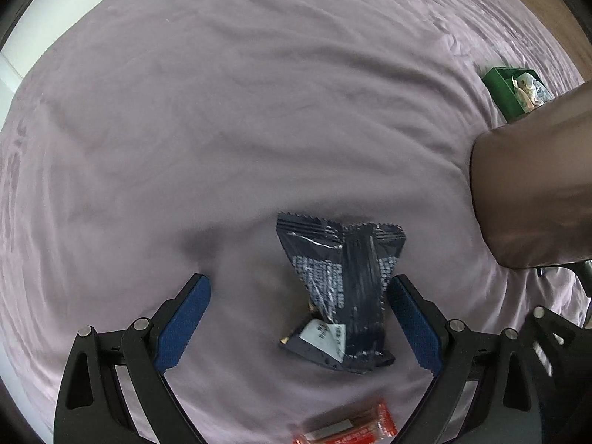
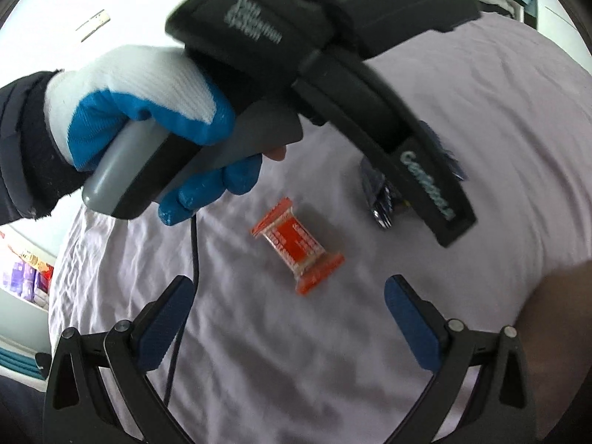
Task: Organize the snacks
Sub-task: 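Grasp the dark blue packet with left tool while right tool grasps red bar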
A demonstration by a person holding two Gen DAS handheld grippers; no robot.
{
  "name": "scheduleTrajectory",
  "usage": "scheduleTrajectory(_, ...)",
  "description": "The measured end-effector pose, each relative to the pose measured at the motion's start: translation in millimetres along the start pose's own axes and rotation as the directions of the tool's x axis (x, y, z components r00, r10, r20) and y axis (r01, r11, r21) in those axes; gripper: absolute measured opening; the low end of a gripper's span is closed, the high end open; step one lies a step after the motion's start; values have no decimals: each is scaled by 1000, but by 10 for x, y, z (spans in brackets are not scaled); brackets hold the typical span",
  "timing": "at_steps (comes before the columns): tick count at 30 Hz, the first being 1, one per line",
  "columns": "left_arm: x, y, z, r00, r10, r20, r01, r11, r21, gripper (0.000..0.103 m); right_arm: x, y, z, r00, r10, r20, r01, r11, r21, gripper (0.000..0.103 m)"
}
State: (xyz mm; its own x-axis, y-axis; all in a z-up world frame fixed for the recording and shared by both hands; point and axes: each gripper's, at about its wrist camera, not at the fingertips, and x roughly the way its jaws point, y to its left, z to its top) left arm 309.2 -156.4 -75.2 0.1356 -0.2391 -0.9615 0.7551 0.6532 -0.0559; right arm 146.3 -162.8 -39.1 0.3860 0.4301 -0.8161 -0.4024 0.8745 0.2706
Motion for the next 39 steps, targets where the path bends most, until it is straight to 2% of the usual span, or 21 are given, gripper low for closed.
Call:
scheduleTrajectory(6,51,87,53,1000,-11,-19,12,1000,16,94,184,-41,98,1000,-4,-23,3,999,-42,103)
scheduleTrajectory(17,77,211,21,1000,-15,-3,15,1000,16,91,379,1,255,999,-26,-41,20,992,-123,103)
scheduleTrajectory(20,58,231,-17,1000,-3,1,3,999,34,82,429,15,282,998,-37,-58,28,990,-138,100)
scheduleTrajectory(21,59,210,-21,1000,0,3,0,999,38,77,446,17,289,997,-37,-66,27,990,-140,88)
scheduleTrajectory(26,46,226,-59,1000,8,20,-9,999,45,58,488,19,318,995,-45,-93,30,988,-151,69)
scheduleTrajectory(28,18,252,-71,1000,5,29,-6,999,40,34,477,30,319,995,-48,-93,34,989,-144,66)
scheduleTrajectory(29,-3,271,-71,999,3,34,-4,999,35,30,467,34,316,995,-46,-92,34,990,-135,65)
scheduleTrajectory(34,-78,326,-120,999,7,53,-8,1000,28,27,391,36,273,994,-52,-92,41,993,-109,56)
scheduleTrajectory(39,-141,329,-218,998,8,69,-8,1000,-5,26,240,55,127,994,-58,-91,52,996,-68,55)
